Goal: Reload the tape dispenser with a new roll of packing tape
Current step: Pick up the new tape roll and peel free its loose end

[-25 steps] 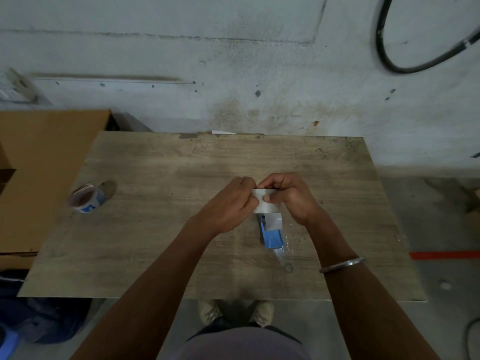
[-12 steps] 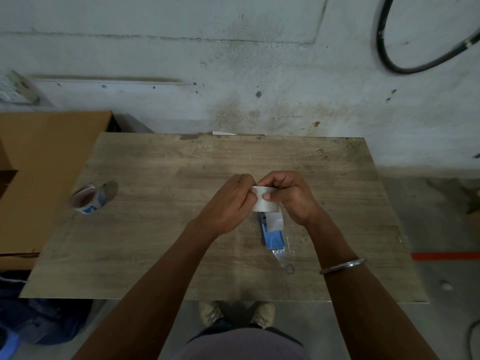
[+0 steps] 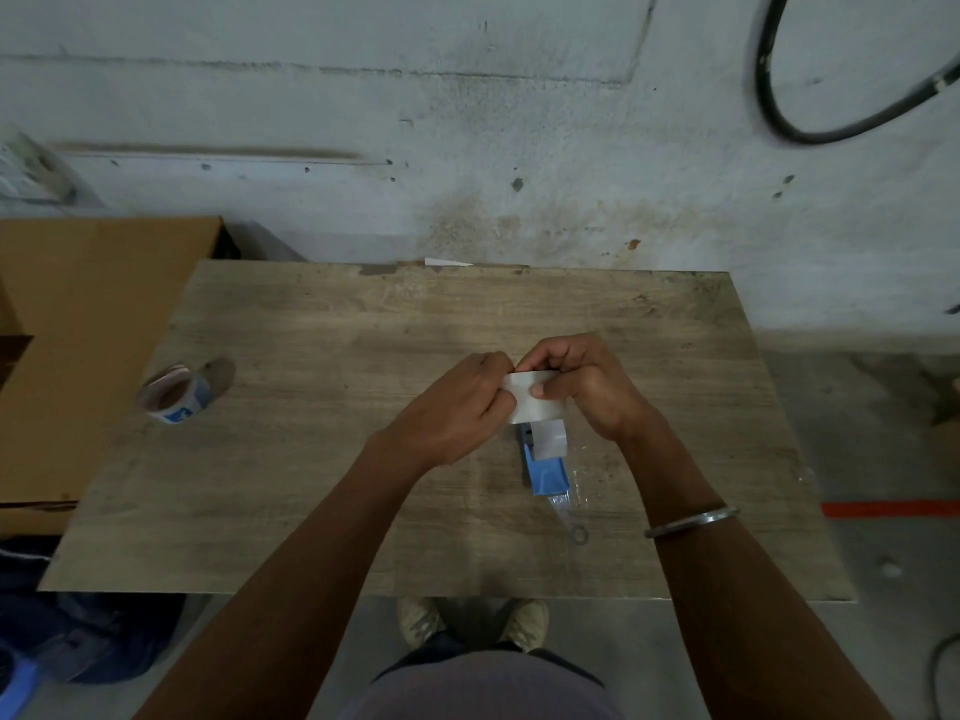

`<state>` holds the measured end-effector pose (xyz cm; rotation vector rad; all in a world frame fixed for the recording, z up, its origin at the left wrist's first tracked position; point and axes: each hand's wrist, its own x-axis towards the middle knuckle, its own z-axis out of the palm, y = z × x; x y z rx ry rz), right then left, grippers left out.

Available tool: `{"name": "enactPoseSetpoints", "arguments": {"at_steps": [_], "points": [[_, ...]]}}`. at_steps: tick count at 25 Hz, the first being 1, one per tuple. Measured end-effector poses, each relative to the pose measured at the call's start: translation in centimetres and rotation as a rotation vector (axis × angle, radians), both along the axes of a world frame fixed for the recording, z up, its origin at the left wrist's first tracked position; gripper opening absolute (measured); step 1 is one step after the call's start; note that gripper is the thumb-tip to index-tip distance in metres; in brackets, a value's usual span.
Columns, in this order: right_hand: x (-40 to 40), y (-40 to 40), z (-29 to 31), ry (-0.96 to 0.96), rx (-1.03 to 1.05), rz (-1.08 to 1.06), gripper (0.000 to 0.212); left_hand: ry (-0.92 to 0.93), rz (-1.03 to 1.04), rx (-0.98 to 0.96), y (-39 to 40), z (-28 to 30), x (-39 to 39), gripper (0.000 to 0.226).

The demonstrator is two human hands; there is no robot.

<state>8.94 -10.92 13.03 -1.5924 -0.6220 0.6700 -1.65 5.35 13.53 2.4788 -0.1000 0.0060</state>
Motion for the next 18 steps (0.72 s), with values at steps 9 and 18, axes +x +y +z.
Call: {"name": "enactPoseSetpoints", "arguments": {"at_steps": [9, 18], "points": [[-0.45, 0.57, 0.19, -0.061, -0.023, 0.03, 0.02, 0.027, 0.078, -0.134, -0.02, 0.54, 0.28, 0.025], [-0.67, 0.64, -0.02, -0.091, -0.015, 0.01, 0.021, -0.06, 0.082, -0.151, 0.18, -0.08, 0.07, 0.023]]}}
